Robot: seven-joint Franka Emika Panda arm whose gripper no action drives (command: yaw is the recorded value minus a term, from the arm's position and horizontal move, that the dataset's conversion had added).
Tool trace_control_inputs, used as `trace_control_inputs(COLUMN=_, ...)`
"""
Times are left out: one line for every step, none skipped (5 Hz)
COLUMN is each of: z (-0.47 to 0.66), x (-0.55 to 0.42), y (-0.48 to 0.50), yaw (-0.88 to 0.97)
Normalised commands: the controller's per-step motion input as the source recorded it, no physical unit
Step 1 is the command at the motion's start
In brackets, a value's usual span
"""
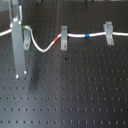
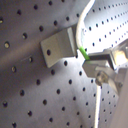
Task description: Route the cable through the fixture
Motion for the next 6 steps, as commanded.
trace_control_inputs(z=0.21, x=0.003, y=0.003, yaw=-0.25)
trace_control_inputs(z=0.25, x=-0.015, y=0.041, yaw=-0.29)
trace_control_inputs(z=0.21, x=-0.043, y=0.082, yaw=-0.26)
trace_control_inputs(z=0.05, x=-0.040, y=0.012, yaw=-0.17)
trace_control_inputs(z=-0.15, x=-0.207, y=-0.376, yaw=0.07)
trace_control_inputs(z=-0.19, x=-0.311, y=-0.330, yaw=0.27)
